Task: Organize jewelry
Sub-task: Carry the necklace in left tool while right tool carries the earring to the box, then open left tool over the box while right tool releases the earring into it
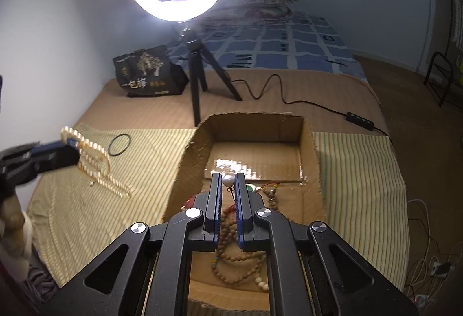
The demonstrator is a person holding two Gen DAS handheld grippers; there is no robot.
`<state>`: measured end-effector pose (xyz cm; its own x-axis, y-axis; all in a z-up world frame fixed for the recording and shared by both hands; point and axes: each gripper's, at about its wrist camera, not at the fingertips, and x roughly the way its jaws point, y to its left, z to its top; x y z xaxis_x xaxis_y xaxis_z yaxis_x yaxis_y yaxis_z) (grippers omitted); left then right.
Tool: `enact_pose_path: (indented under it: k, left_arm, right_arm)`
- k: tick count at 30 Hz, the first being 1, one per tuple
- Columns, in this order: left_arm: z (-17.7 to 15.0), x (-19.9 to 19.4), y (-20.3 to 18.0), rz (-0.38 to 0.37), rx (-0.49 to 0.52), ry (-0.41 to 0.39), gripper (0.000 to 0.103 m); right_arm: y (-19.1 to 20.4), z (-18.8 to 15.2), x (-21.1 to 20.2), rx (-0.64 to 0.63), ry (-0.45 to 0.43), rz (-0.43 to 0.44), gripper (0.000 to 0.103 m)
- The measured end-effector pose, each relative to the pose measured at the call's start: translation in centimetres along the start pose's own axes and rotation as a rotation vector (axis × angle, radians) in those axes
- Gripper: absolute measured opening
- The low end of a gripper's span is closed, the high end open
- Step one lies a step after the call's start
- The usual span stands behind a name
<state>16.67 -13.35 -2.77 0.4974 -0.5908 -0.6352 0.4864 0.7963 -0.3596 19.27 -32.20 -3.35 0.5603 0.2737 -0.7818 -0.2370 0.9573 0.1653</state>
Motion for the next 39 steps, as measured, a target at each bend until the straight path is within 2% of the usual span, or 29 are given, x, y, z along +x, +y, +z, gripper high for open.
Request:
enact_pose_path:
  k: [14, 33, 35, 37, 39]
  left_arm:
    - [-0.6, 3.8, -2.7, -0.046, 0.012, 0.073, 0.005]
    - [-2.8, 7.8, -3.7, 0.011, 0.071, 0.185, 0.005]
    - [-3.0, 7.9, -3.7, 0.022, 0.075, 0.190, 0.005]
    - [-3.1, 8.1, -3.6, 0.033, 0.077, 0.197, 0.005]
    - [-3.2, 8.2, -3.5, 0.039, 0.081, 0.201, 0.008]
  right_arm:
    - [-3.2, 1.8, 2.5, 0.069, 0.023, 0.006, 0.007]
    - [-5.0, 2.3, 5.4, 0.113, 0.078, -0.004, 0.007]
    - [-5.0, 2.2, 5.5, 0.114, 0.085, -0.003, 0.015]
    - [-4.9, 2.2, 5.5, 0.113, 0.089, -0.012, 0.043]
    - [-4.8, 2.2, 5.4, 0.114, 0.084, -0.024, 0.056]
